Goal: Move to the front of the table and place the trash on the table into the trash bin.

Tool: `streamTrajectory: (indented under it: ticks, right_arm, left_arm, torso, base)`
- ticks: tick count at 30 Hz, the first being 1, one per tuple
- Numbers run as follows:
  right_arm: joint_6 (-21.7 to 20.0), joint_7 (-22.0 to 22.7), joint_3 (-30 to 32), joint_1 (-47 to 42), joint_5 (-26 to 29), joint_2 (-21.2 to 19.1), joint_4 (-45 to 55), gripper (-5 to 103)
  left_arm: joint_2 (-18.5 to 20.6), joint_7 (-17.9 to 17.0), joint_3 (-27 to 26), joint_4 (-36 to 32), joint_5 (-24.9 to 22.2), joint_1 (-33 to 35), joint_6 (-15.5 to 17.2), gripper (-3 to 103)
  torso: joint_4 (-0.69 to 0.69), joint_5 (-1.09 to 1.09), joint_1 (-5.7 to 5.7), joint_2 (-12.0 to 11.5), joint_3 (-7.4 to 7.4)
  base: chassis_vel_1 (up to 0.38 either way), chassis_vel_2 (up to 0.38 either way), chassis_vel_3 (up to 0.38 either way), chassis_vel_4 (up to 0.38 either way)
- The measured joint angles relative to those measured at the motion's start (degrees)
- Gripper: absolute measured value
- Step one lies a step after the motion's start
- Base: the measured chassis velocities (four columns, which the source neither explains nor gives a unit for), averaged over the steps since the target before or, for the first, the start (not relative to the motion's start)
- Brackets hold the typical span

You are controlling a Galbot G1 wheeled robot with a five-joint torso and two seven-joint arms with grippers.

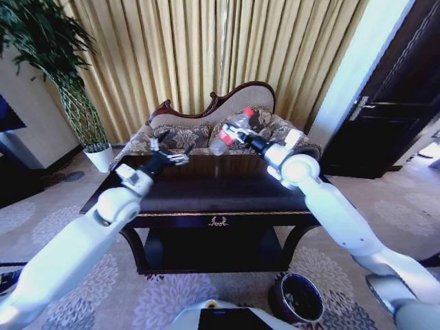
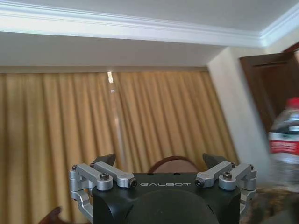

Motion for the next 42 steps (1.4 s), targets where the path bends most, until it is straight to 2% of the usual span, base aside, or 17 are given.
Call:
streamTrajectory:
  ticks: [3,4,6,7,10,11,12,14,16,18,19,22,26,34,39,42]
  right_arm:
    - [0.0,2.4,3.6,-4.6,-5.7,-3.7,0.9,25]
    - [0.0,2.4,3.6,-4.6,-5.7,-3.7,0.9,25]
    - [-0.1,5.0,5.5,-7.6,-9.2,-6.2,1.6,25]
    - [-0.1,5.0,5.5,-7.6,-9.2,-6.2,1.6,25]
    - [-0.4,7.4,7.6,-10.5,-13.5,-8.3,1.9,25]
    - [-0.4,7.4,7.6,-10.5,-13.5,-8.3,1.9,25]
    - [-0.9,8.0,9.2,-12.2,-15.9,-9.2,2.4,25]
    - [-2.0,9.6,11.8,-15.0,-17.0,-10.0,4.1,25]
    - [-2.7,10.1,13.1,-16.4,-17.0,-10.2,5.0,25]
    - [-3.5,10.5,17.6,-21.1,-17.5,-10.3,7.3,25]
    - [-3.5,10.5,17.6,-21.1,-17.5,-10.3,7.3,25]
    - [-3.7,10.5,24.0,-28.8,-18.3,-10.0,10.1,25]
    - [-3.8,10.5,29.4,-36.4,-18.3,-8.5,12.9,25]
    - [-3.9,10.2,36.0,-44.3,-18.2,-6.1,17.5,25]
    - [-3.9,10.1,38.9,-47.3,-18.1,-5.2,19.5,25]
    - [-3.9,9.8,40.1,-48.7,-17.9,-5.0,20.7,25]
  left_arm:
    - [0.7,-5.2,-7.2,-0.1,-1.7,6.1,0.7,100]
    - [0.7,-5.2,-7.2,-0.1,-1.7,6.1,0.7,100]
    - [1.1,-7.3,-13.2,0.0,-3.2,11.6,1.5,100]
    - [1.1,-7.3,-13.2,0.0,-3.2,11.6,1.5,100]
    - [1.3,-9.1,-21.1,0.6,-6.5,17.5,4.0,100]
    - [1.3,-9.1,-21.1,0.6,-6.5,17.5,4.0,100]
    - [1.3,-10.7,-25.8,0.9,-9.4,20.4,6.1,100]
    - [1.2,-11.7,-31.7,1.7,-13.1,24.0,8.5,100]
    - [1.1,-11.4,-33.7,2.2,-13.8,25.2,9.2,100]
    - [0.4,-10.5,-37.3,3.2,-16.0,27.2,10.9,100]
    - [0.4,-10.5,-37.3,3.2,-16.0,27.2,10.9,100]
    - [-0.9,-10.5,-38.7,3.3,-18.2,27.8,13.2,100]
    - [-2.0,-10.5,-38.2,2.0,-16.6,27.6,14.2,100]
    - [-2.8,-11.0,-37.3,-0.7,-15.6,27.9,15.0,100]
    - [-3.3,-8.0,-37.3,-0.7,-15.4,28.7,13.4,100]
    - [-3.3,-2.5,-37.9,-0.3,-16.2,29.6,10.8,100]
  torso:
    - [-0.02,-0.03,0.0,0.0,0.0]
    - [-0.02,-0.03,0.0,0.0,0.0]
    - [-0.03,-0.02,0.0,0.0,0.0]
    - [-0.03,-0.02,0.0,0.0,0.0]
    - [0.01,-0.02,0.0,0.0,0.0]
    - [0.01,-0.02,0.0,0.0,0.0]
    - [-0.01,-0.03,0.0,0.0,0.0]
    - [0.01,-0.02,0.0,0.0,0.0]
    - [0.02,-0.03,-0.01,0.0,0.0]
    - [0.01,-0.03,-0.01,0.0,-0.01]
    - [0.01,-0.03,-0.01,0.0,-0.01]
    - [-0.02,-0.02,-0.01,0.0,0.0]
    - [-0.03,0.0,-0.01,0.0,0.01]
    - [-0.01,-0.02,-0.01,0.0,0.0]
    - [0.0,-0.03,-0.01,0.0,0.0]
    - [-0.01,-0.02,-0.01,0.0,0.0]
  base:
    - [0.0,0.0,0.0,0.0]
    - [0.0,0.0,0.0,0.0]
    - [0.0,0.0,0.0,0.0]
    - [0.0,0.0,0.0,0.0]
    - [0.0,0.0,0.0,0.0]
    - [0.0,0.0,0.0,0.0]
    - [0.0,0.0,0.0,0.0]
    - [0.0,0.0,0.0,0.0]
    - [0.0,0.0,0.0,0.0]
    - [0.0,0.0,0.0,0.0]
    - [0.0,0.0,0.0,0.0]
    - [0.0,0.0,0.0,0.0]
    - [0.0,0.0,0.0,0.0]
    - [0.0,0.0,0.0,0.0]
    - [0.0,0.0,0.0,0.0]
    - [0.0,0.0,0.0,0.0]
